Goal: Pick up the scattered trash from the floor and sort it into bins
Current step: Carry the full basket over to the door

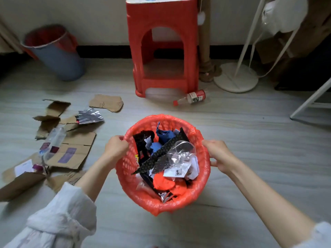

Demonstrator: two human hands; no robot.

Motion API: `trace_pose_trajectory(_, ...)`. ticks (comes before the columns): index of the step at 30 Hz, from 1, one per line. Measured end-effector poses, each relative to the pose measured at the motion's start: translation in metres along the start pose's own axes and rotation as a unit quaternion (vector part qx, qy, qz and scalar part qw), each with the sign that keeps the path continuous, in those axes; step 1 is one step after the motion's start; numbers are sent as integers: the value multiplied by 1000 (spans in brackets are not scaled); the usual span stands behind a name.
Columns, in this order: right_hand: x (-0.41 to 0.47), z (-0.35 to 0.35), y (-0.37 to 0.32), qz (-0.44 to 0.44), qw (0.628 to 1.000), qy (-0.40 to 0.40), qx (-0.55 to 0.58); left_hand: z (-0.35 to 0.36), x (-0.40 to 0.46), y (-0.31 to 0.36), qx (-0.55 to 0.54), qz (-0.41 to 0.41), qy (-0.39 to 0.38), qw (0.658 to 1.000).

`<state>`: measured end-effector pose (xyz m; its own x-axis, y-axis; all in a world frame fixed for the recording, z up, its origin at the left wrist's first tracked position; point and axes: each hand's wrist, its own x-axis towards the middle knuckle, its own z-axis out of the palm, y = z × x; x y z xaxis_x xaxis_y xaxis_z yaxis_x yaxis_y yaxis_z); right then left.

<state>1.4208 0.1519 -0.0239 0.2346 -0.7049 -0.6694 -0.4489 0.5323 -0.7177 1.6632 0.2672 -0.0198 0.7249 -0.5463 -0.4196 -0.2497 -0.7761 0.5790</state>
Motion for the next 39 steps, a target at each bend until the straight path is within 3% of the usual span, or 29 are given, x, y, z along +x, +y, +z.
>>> trace_pose_trajectory(8, -150, -93, -91, 29, 995, 14, 89, -99, -125, 117, -132, -64, -141, 979)
trace_pose_trajectory(13, -285, -170, -136, 38, 982, 84, 164, -170, -222, 215, -203, -110, -220, 948)
trace_pose_trajectory(20, -460, -267, -160, 19, 940, 200, 277, -201, -343, 336, -151, -92, -353, 919)
trace_pose_trajectory(29, -593, -416, -133, 13, 887, 300, 350, -121, -477, 460, -102, -34, -445, 889)
trace_pose_trajectory(39, -656, -590, -60, 12, 825, 396, 404, 28, -604, 579, -56, 4, -530, 846)
